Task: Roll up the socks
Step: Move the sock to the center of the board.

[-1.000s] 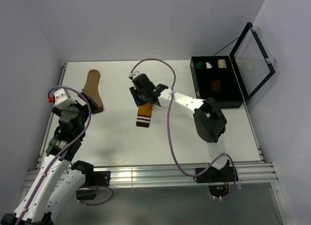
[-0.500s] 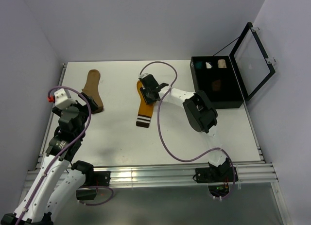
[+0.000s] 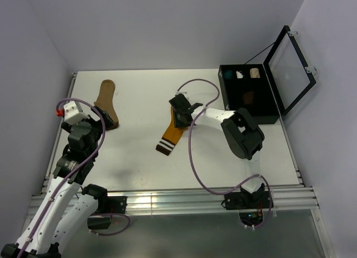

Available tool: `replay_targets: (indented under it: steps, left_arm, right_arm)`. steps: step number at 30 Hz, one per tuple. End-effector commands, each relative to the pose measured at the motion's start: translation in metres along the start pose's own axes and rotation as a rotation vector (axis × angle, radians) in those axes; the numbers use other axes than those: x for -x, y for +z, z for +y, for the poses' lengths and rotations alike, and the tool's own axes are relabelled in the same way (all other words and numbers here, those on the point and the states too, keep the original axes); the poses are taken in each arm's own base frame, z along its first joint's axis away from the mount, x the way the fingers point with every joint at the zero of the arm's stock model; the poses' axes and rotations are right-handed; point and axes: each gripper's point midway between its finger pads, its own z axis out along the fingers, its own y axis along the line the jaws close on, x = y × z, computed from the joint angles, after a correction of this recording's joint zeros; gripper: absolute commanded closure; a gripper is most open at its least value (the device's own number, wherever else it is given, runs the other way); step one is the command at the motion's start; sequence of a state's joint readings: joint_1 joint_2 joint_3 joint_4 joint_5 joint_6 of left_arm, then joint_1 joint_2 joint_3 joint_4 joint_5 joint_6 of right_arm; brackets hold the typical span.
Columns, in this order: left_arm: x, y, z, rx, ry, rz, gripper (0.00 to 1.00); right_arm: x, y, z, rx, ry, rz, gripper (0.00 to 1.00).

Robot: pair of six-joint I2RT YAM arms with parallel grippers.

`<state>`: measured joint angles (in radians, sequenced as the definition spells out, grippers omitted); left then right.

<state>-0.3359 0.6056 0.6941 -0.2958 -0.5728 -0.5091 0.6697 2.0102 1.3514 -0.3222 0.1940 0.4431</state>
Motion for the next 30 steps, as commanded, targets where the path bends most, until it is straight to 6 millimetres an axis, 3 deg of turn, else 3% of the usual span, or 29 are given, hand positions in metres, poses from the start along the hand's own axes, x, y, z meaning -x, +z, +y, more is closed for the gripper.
replay_targets:
  steps: [1, 3, 5, 6, 8, 11, 12, 14, 16, 17, 21, 25, 30]
  left_arm:
    - [0.004, 0.002, -0.009, -0.033, -0.005, -0.010, 0.02]
    - [0.003, 0.002, -0.012, -0.042, -0.011, -0.002, 0.02]
    - [0.002, 0.002, -0.014, -0.051, -0.011, 0.006, 0.02]
    - [0.002, 0.002, -0.016, -0.061, -0.014, 0.011, 0.02]
    - [-0.002, 0.003, -0.017, -0.058, -0.011, 0.032, 0.02]
    - [-0.006, 0.005, -0.020, -0.059, -0.008, 0.066, 0.01]
    - [-0.006, 0.004, -0.022, -0.066, -0.012, 0.070, 0.01]
    - [-0.008, 0.005, -0.022, -0.063, -0.016, 0.083, 0.01]
    - [-0.007, 0.003, -0.025, -0.075, -0.027, 0.084, 0.01]
    - [-0.008, 0.004, -0.025, -0.076, -0.026, 0.086, 0.01]
    - [-0.008, 0.001, -0.023, -0.072, -0.033, 0.089, 0.02]
    - [-0.012, 0.000, -0.020, -0.067, -0.030, 0.095, 0.02]
    - [-0.014, 0.003, -0.019, -0.055, -0.025, 0.096, 0.02]
  right_arm:
    - [-0.002, -0.023, -0.002, -0.009, 0.060, 0.005, 0.57]
    - [0.021, -0.043, 0.008, 0.034, 0.044, -0.084, 0.54]
    - [0.031, -0.059, 0.012, 0.056, 0.014, -0.146, 0.51]
    - [0.049, -0.080, 0.017, 0.080, 0.018, -0.228, 0.50]
    - [0.051, -0.094, 0.019, 0.100, -0.008, -0.276, 0.46]
    - [0.066, -0.137, 0.024, 0.152, -0.032, -0.407, 0.35]
    - [0.063, -0.140, 0.024, 0.156, -0.044, -0.436, 0.34]
    - [0.068, -0.166, 0.030, 0.202, -0.073, -0.520, 0.31]
    - [0.060, -0.173, 0.032, 0.238, -0.078, -0.569, 0.20]
    - [0.061, -0.185, 0.033, 0.274, -0.067, -0.599, 0.08]
    - [0.048, -0.188, 0.038, 0.339, -0.114, -0.595, 0.02]
    - [0.024, -0.174, 0.044, 0.359, -0.236, -0.547, 0.09]
    - [-0.017, -0.156, 0.068, 0.391, -0.406, -0.482, 0.22]
